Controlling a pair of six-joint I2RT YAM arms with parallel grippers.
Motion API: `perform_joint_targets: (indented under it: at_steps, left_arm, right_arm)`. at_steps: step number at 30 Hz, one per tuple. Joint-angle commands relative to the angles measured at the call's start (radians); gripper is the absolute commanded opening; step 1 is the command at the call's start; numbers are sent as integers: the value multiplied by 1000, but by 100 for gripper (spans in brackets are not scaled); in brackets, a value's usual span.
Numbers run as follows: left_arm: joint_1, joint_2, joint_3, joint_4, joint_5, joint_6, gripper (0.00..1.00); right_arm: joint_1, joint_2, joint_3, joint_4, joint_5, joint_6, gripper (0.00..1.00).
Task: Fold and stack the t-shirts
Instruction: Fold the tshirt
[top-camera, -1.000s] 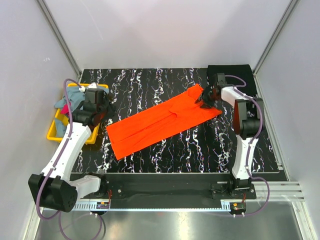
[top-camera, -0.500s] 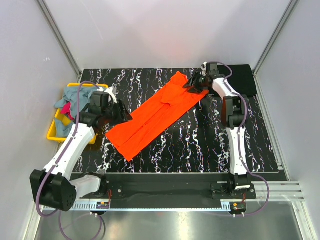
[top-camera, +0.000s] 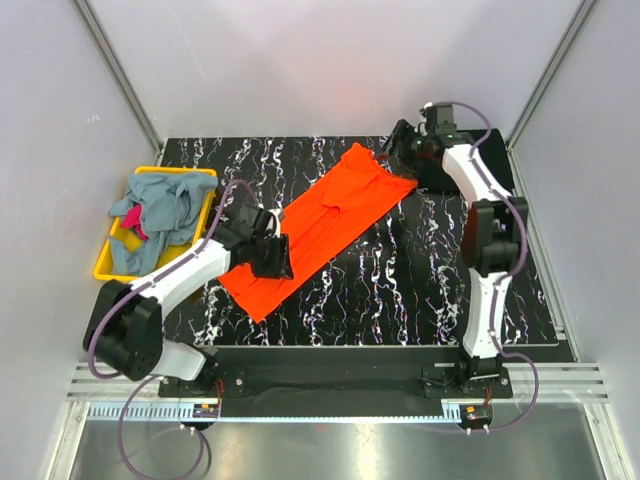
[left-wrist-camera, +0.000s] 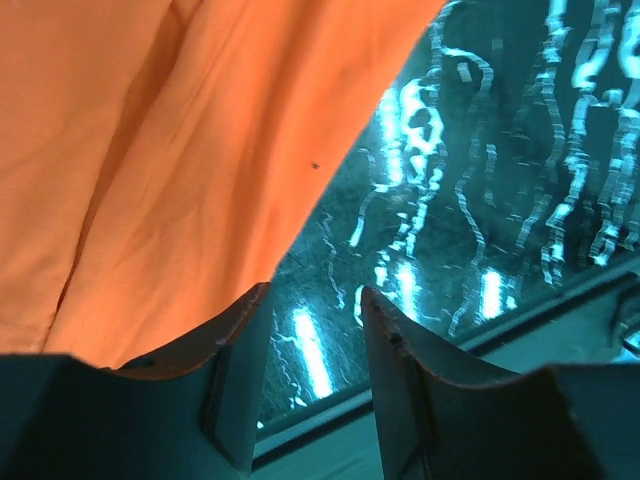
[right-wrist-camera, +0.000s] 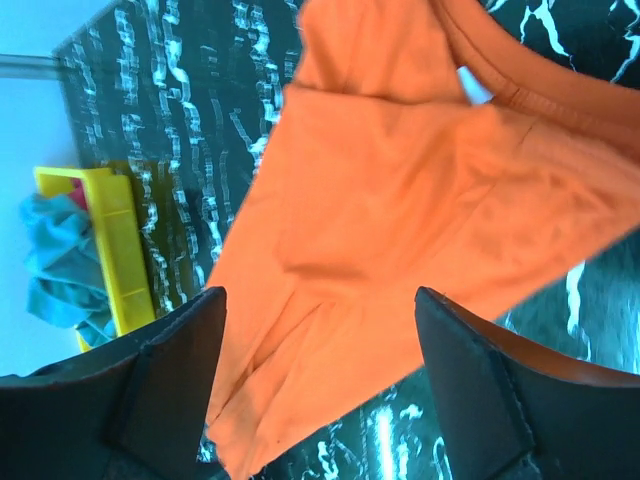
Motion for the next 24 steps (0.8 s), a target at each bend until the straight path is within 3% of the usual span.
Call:
perform_joint_targets:
  at_steps: [1, 5, 12, 18, 24]
  left_arm:
    - [-10, 31, -45, 84, -130, -40, 45]
    - [-13, 100, -82, 124, -177, -82, 43]
    - [-58, 103, -162, 141, -264, -108, 43]
    - [-58, 54, -205, 160, -189, -148, 44]
    - [-70, -7, -216, 128, -224, -148, 46]
  right_arm:
    - [8, -187, -153, 24, 87, 12, 82]
    - [8, -254, -278, 64, 154, 6, 69]
    - [-30, -232, -373, 159, 224, 25, 56]
    - [-73, -112, -352, 234, 196, 13, 54]
    - [-121, -21, -340, 289, 181, 41, 54]
